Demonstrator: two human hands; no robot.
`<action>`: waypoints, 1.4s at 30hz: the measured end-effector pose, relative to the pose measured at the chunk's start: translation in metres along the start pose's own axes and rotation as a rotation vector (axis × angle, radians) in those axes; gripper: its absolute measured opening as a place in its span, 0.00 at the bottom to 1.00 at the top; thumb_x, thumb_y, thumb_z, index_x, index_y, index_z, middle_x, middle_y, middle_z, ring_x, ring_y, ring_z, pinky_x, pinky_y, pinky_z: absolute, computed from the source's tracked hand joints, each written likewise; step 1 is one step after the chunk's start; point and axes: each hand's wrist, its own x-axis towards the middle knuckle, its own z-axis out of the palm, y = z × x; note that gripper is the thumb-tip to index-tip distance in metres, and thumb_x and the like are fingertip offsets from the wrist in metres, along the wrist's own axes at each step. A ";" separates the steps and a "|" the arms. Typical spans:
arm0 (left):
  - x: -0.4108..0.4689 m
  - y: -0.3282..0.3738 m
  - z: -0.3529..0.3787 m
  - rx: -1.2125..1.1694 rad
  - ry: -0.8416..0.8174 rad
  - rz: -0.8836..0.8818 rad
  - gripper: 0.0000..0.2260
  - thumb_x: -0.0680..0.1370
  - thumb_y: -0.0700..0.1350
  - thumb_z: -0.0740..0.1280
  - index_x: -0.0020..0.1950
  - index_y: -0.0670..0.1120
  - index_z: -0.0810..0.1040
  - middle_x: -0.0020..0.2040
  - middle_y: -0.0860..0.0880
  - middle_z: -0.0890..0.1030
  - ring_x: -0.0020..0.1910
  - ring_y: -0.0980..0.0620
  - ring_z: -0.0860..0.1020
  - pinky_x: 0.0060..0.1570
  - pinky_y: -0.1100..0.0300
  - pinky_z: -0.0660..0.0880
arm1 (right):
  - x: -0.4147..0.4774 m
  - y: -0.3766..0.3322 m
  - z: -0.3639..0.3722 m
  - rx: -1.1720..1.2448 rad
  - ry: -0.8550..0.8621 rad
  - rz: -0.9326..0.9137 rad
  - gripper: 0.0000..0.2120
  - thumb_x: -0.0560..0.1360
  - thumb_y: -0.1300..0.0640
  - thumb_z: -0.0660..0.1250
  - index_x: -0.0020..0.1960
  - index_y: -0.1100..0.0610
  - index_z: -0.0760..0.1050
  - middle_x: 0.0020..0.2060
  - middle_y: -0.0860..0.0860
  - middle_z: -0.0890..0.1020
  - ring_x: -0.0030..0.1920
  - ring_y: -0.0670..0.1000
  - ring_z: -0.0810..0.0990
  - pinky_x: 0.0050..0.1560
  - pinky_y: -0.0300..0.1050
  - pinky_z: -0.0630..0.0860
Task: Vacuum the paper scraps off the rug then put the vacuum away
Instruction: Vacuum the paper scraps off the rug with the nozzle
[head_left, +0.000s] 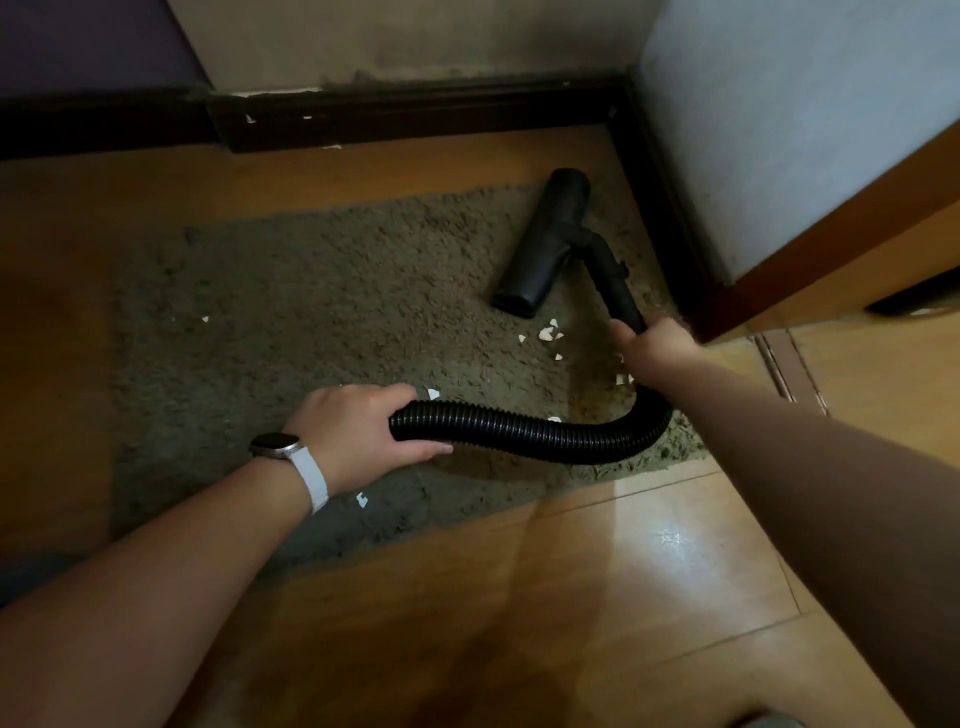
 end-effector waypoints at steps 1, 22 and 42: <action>0.001 0.003 0.002 0.010 -0.011 0.025 0.24 0.69 0.75 0.61 0.52 0.59 0.75 0.40 0.59 0.79 0.40 0.56 0.77 0.38 0.59 0.71 | -0.003 0.007 -0.001 0.009 0.002 0.009 0.24 0.80 0.40 0.61 0.66 0.57 0.71 0.46 0.54 0.78 0.49 0.59 0.80 0.47 0.50 0.75; -0.025 0.032 0.027 0.130 -0.197 0.364 0.25 0.71 0.76 0.57 0.51 0.56 0.73 0.41 0.57 0.78 0.41 0.56 0.78 0.41 0.58 0.76 | -0.080 0.043 0.009 -0.323 -0.164 -0.493 0.11 0.80 0.40 0.62 0.53 0.47 0.73 0.37 0.49 0.78 0.36 0.49 0.78 0.34 0.45 0.73; -0.020 0.076 0.027 0.124 -0.195 0.323 0.25 0.71 0.75 0.57 0.52 0.57 0.73 0.42 0.57 0.78 0.42 0.56 0.77 0.43 0.58 0.76 | -0.059 0.124 -0.024 -0.134 -0.020 -0.165 0.15 0.79 0.39 0.62 0.51 0.51 0.73 0.35 0.53 0.80 0.33 0.53 0.80 0.31 0.43 0.72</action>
